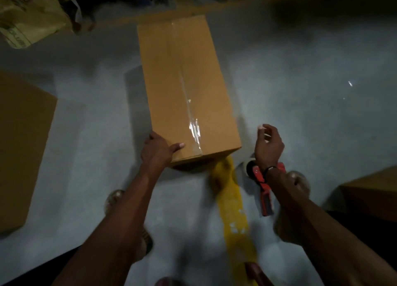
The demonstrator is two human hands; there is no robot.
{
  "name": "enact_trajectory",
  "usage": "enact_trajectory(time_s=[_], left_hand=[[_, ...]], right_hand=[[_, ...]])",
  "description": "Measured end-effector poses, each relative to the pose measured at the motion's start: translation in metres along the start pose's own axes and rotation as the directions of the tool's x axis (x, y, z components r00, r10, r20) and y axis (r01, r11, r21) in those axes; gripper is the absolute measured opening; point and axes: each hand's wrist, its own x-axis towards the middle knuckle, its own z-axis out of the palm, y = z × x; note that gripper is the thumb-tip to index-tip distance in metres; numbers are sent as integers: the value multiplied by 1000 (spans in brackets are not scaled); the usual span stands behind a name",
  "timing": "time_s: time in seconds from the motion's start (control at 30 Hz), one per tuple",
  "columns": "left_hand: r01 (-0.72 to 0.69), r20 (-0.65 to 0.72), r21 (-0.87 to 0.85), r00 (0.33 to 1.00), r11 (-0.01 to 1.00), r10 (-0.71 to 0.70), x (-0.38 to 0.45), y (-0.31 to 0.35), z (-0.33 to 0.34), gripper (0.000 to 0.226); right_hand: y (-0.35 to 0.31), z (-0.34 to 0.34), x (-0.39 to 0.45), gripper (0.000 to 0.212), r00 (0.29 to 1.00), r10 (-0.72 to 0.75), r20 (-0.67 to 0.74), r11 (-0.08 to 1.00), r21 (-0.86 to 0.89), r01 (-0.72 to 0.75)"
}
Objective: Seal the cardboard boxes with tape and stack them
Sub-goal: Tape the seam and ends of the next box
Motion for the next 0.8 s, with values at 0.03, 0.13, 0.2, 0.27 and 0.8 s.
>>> enact_trajectory(time_s=[0.03, 0.13, 0.2, 0.27, 0.8], left_hand=[[2, -2, 8, 1000, 1000, -2, 0, 0, 0, 121], [7, 10, 15, 1000, 1000, -7, 2, 2, 0, 122], [12, 18, 33, 1000, 999, -13, 2, 3, 1, 125], [15, 7, 42, 1000, 999, -15, 0, 4, 3, 123], [19, -13, 98, 1000, 995, -18, -9, 9, 4, 118]], right_hand=[[17, -8, -1, 29, 994, 41, -104, 999, -14, -43], [70, -36, -13, 45, 872, 408, -271, 896, -65, -439], [99, -52, -32, 69, 800, 563, -206, 776, -200, -598], [123, -60, -50, 79, 779, 626, -48, 750, -237, -617], [103, -46, -59, 95, 710, 689, 146, 716, -290, -635]])
